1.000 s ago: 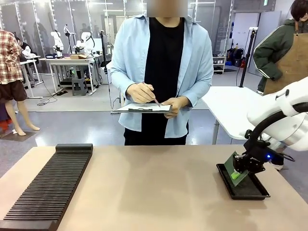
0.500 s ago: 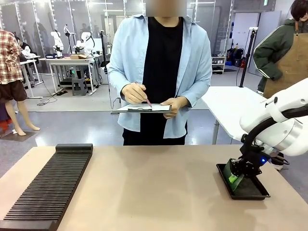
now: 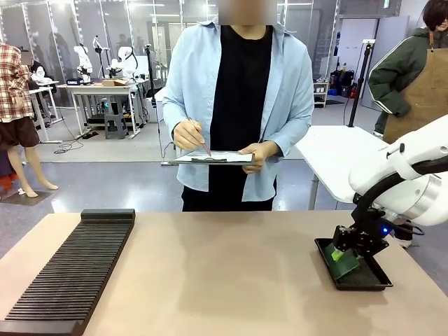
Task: Inspect the PCB.
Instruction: Place the Blank PCB in the ESD tray.
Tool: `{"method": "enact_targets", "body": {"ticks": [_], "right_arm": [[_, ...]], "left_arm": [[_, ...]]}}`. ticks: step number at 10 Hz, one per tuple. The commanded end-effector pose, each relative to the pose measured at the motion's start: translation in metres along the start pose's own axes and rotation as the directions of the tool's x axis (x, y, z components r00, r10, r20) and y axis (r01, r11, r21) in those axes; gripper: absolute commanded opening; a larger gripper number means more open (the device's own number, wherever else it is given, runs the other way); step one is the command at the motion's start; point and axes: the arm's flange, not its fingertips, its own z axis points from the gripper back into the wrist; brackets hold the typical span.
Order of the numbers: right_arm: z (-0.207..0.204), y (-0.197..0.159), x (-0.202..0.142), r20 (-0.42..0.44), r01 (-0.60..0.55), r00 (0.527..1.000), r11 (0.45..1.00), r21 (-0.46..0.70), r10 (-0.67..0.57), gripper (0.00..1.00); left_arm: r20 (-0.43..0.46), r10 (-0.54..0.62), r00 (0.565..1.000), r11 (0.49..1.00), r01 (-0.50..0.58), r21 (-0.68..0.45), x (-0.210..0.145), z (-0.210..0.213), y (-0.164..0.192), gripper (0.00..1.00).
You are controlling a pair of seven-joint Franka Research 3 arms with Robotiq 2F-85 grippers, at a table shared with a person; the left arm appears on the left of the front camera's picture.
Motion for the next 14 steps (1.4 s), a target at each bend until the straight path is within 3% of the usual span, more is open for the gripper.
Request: {"method": "enact_targets", "body": {"ticks": [1, 2, 3, 4, 5, 14], "right_arm": [[0.02, 0.007, -0.01, 0.031, 0.015, 0.999, 0.995, -0.099, -0.012, 1.0], [0.029, 0.005, -0.011, 0.036, 0.016, 0.999, 0.993, -0.115, -0.012, 1.0], [0.034, 0.005, -0.011, 0.039, 0.021, 0.999, 0.993, -0.113, -0.017, 0.89], [0.035, 0.005, -0.008, 0.054, 0.028, 0.998, 0.993, -0.111, -0.022, 0.95], [0.029, 0.001, -0.005, 0.037, -0.013, 0.999, 0.996, -0.086, 0.017, 0.95], [0.029, 0.001, -0.005, 0.037, -0.013, 0.999, 0.996, -0.086, 0.017, 0.95]], "left_arm": [[-0.015, 0.012, 1.0, 1.0, -0.012, 0.021, 0.003, 0.003, 0.0, 1.0], [-0.015, 0.012, 1.0, 1.0, -0.012, 0.021, 0.003, 0.003, 0.0, 1.0], [-0.015, 0.012, 1.0, 1.0, -0.012, 0.021, 0.003, 0.003, 0.0, 1.0], [-0.015, 0.012, 1.0, 1.0, -0.012, 0.021, 0.003, 0.003, 0.0, 1.0], [-0.015, 0.012, 1.0, 1.0, -0.012, 0.021, 0.003, 0.003, 0.0, 1.0], [-0.015, 0.012, 1.0, 1.0, -0.012, 0.021, 0.003, 0.003, 0.0, 1.0]]}}
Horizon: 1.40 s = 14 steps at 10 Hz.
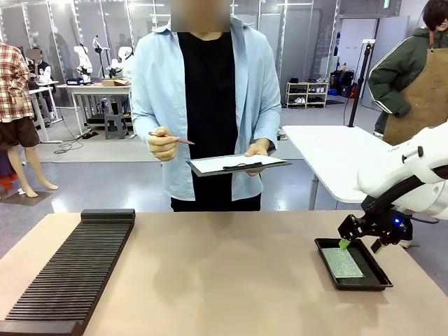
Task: Inspect the PCB.
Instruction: Place the Blank PCB in the ESD tray.
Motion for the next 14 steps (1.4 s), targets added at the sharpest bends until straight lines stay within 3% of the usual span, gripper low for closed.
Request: {"method": "enact_targets", "body": {"ticks": [1, 4, 6, 10, 14], "right_arm": [[-0.002, -0.001, 0.001, 0.0, -0.002, 1.0, 1.0, 0.006, 0.002, 0.95], [0.026, 0.006, -0.008, 0.037, -0.019, 0.999, 0.997, 0.069, 0.016, 0.95], [0.089, 0.008, -0.013, 0.061, -0.042, 0.997, 0.996, 0.077, 0.038, 0.95], [0.206, -0.027, -0.041, 0.183, -0.112, 0.98, 0.979, 0.169, 0.081, 0.95], [0.279, -0.059, -0.09, 0.318, -0.228, 0.932, 0.963, 0.145, 0.173, 0.95]], "left_arm": [[-0.015, 0.012, 1.0, 1.0, -0.012, 0.021, 0.003, 0.003, 0.0, 1.0], [-0.015, 0.012, 1.0, 1.0, -0.012, 0.021, 0.003, 0.003, 0.0, 1.0], [-0.015, 0.012, 1.0, 1.0, -0.012, 0.021, 0.003, 0.003, 0.0, 1.0], [-0.015, 0.012, 1.0, 1.0, -0.012, 0.021, 0.003, 0.003, 0.0, 1.0], [-0.015, 0.012, 1.0, 1.0, -0.012, 0.021, 0.003, 0.003, 0.0, 1.0]]}}
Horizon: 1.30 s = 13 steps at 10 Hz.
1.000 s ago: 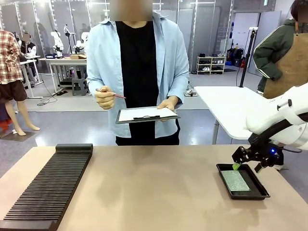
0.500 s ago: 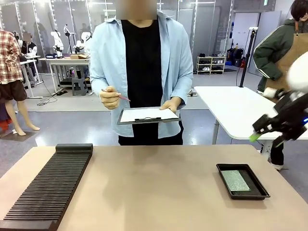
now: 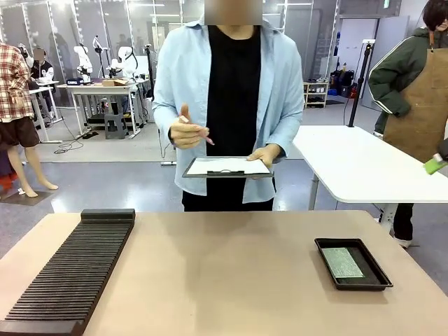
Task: Inspect the PCB.
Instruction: Place the Blank PCB in the ESD tray.
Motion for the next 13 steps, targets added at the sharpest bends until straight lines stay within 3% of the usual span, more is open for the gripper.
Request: {"method": "enact_targets", "body": {"ticks": [1, 2, 4, 13], "right_arm": [[0.016, -0.005, -0.018, 0.056, -0.042, 0.998, 0.999, 0.026, 0.04, 0.95], [0.022, -0.006, -0.026, 0.11, -0.05, 0.993, 0.998, 0.036, 0.046, 0.95], [0.021, -0.003, -0.036, 0.127, -0.064, 0.99, 0.996, 0.056, 0.056, 0.95], [0.033, -0.004, -0.03, 0.101, -0.042, 0.994, 0.999, 0.029, 0.039, 0.95]], "left_arm": [[-0.015, 0.012, 1.0, 1.0, -0.012, 0.022, 0.003, 0.003, -0.001, 1.0], [-0.015, 0.012, 1.0, 1.0, -0.012, 0.022, 0.003, 0.003, -0.001, 1.0], [-0.015, 0.012, 1.0, 1.0, -0.012, 0.022, 0.003, 0.003, -0.001, 1.0], [-0.015, 0.012, 1.0, 1.0, -0.012, 0.022, 0.003, 0.003, -0.001, 1.0]]}}
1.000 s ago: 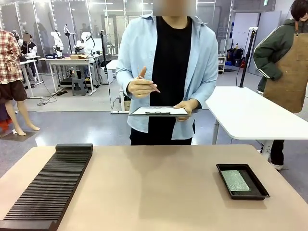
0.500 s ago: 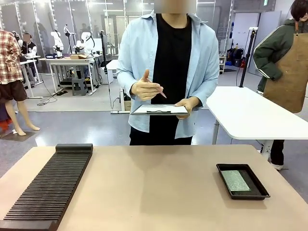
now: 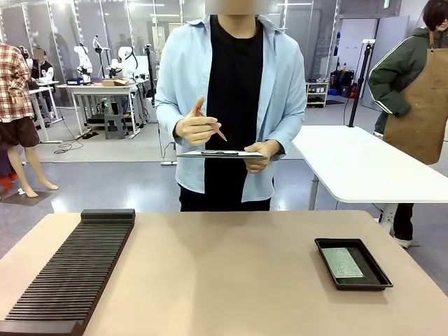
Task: Inspect the PCB.
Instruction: Place the Blank PCB in the ESD tray.
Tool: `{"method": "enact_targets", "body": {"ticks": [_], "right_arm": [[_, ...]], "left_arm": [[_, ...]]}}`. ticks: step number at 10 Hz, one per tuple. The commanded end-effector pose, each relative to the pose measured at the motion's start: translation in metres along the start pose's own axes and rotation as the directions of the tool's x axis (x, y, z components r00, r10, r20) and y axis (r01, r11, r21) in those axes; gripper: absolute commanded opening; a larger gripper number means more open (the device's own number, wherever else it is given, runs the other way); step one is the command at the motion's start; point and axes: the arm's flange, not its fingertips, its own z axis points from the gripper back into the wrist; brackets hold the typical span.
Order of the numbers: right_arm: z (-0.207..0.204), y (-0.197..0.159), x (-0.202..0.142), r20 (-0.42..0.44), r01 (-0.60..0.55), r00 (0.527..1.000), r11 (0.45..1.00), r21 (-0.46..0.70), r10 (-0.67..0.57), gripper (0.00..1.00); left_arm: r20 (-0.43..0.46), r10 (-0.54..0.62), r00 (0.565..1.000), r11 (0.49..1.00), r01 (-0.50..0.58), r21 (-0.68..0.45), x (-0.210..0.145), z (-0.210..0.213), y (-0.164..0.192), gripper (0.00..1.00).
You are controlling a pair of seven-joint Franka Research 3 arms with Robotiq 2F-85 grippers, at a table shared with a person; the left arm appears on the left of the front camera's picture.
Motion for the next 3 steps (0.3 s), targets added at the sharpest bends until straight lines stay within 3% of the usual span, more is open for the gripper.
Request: {"method": "enact_targets", "body": {"ticks": [1, 3], "right_arm": [[-0.0006, -0.0003, 0.0013, -0.012, -0.004, 1.0, 1.0, -0.008, 0.004, 0.95], [-0.0006, -0.0003, 0.0013, -0.012, -0.004, 1.0, 1.0, -0.008, 0.004, 0.95]], "left_arm": [[-0.015, 0.012, 1.0, 1.0, -0.012, 0.022, 0.0034, 0.0026, -0.0005, 1.0], [-0.015, 0.012, 1.0, 1.0, -0.012, 0.022, 0.0034, 0.0026, -0.0005, 1.0]]}}
